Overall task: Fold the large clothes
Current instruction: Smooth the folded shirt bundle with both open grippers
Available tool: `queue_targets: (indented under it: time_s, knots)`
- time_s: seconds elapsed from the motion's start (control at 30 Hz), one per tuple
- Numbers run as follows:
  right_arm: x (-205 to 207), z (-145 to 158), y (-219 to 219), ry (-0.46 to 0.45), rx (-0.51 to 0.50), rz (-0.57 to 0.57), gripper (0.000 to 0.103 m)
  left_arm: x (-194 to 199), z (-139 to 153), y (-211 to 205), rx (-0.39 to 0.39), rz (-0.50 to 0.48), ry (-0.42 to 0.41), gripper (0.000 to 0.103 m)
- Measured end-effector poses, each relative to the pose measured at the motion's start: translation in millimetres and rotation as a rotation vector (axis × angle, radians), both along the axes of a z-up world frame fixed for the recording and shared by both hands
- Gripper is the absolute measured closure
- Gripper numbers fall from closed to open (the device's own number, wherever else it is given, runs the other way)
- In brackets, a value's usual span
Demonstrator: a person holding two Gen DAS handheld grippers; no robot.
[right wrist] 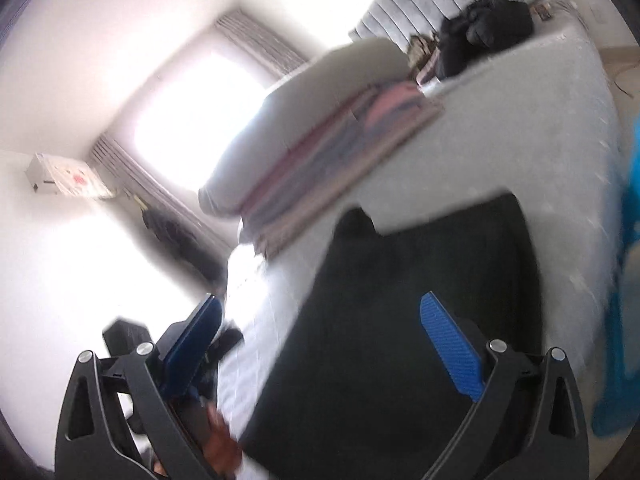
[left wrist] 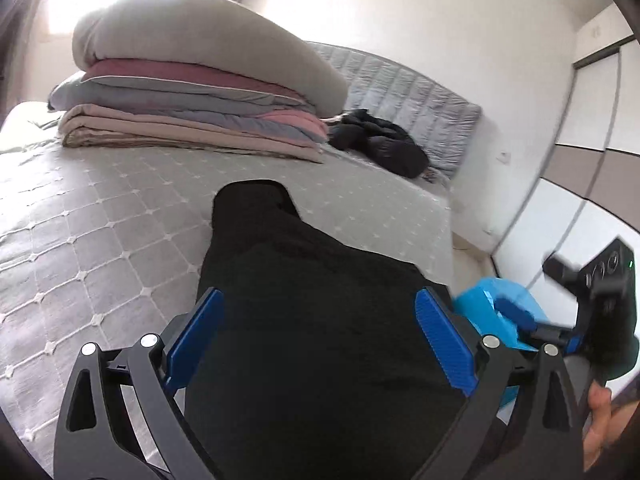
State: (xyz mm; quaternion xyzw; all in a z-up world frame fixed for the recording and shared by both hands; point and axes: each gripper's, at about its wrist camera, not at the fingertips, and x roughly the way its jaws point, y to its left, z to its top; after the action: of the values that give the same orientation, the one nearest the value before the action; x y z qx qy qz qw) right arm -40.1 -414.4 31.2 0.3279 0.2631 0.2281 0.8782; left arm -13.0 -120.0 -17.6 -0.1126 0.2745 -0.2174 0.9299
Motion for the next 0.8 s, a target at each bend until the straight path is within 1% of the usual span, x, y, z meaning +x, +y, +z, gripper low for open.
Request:
queue_targets:
  time_s: [0.03,0.07,0.1,0.13,0.17,0.2,0.23,0.3,0.43,0.57,0.63,0.7,0.8]
  knots:
    - [12,-10,1,0.005,-0.007,-0.012,0.007,4,-10,0,0.017,0.002,0.021,0.01]
    - [23,-28,2,0.038,-0.044,-0.034,0.007,9,-22,-1,0.031,-0.001,0.054,0.01]
    - [33,-47,12,0.086,-0.095,-0.049,0.007,18,-37,-4,0.035,0.001,0.093,0.01]
    - [41,-78,17,0.139,-0.123,-0.034,0.007,26,-51,-5,0.027,0.001,0.134,0.01]
    - [40,-89,20,0.129,-0.113,-0.028,0.007,26,-66,-3,0.016,0.0,0.145,0.01]
    - [32,-87,17,0.084,-0.093,-0.04,0.007,20,-67,-3,0.029,0.002,0.102,0.01]
    - [26,-80,15,0.069,-0.106,-0.048,0.007,18,-65,-4,0.04,-0.002,0.091,0.009]
    - [24,-81,19,0.073,-0.151,-0.034,0.007,21,-64,-6,0.043,-0.012,0.102,0.008]
    - [25,-80,14,0.083,-0.124,-0.029,0.007,23,-62,-6,0.051,-0.009,0.11,0.008]
    - [17,-66,7,0.133,-0.124,0.017,0.007,20,-55,-3,0.098,-0.032,0.152,0.008]
    - [5,-67,2,0.16,-0.12,0.035,0.007,16,-53,4,0.111,-0.064,0.182,0.008]
    - [-10,-65,-13,0.188,-0.093,0.031,0.007,18,-47,23,0.094,-0.11,0.225,0.008]
    - [-34,-70,-52,0.25,-0.021,-0.021,0.007,27,-40,59,0.039,-0.106,0.275,0.008]
